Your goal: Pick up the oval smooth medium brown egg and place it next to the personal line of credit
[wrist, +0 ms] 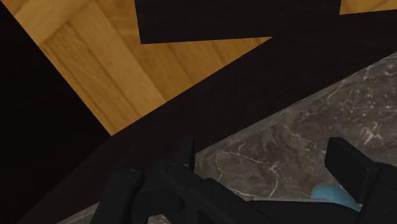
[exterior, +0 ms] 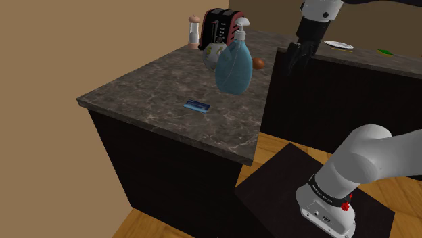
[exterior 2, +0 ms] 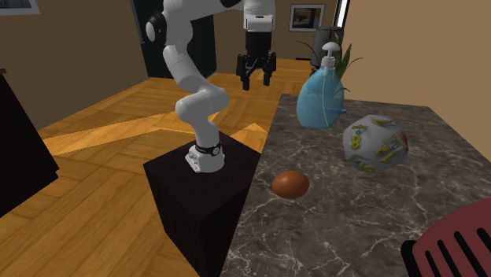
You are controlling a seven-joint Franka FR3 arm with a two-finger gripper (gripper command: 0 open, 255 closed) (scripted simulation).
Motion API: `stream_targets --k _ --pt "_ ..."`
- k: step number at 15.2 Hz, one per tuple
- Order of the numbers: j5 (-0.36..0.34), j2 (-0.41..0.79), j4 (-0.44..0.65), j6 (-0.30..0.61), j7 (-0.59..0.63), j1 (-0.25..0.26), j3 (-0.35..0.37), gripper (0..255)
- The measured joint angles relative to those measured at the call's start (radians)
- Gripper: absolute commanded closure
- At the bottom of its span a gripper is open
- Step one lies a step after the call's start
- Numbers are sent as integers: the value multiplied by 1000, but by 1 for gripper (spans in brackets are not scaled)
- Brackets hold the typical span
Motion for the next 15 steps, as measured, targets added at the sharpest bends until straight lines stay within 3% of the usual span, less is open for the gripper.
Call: stream_targets --k 7,15 --pt "-51 122 25 114 -69 -20 -56 0" --pt "-99 375 155 270 -171 -44 -134 0"
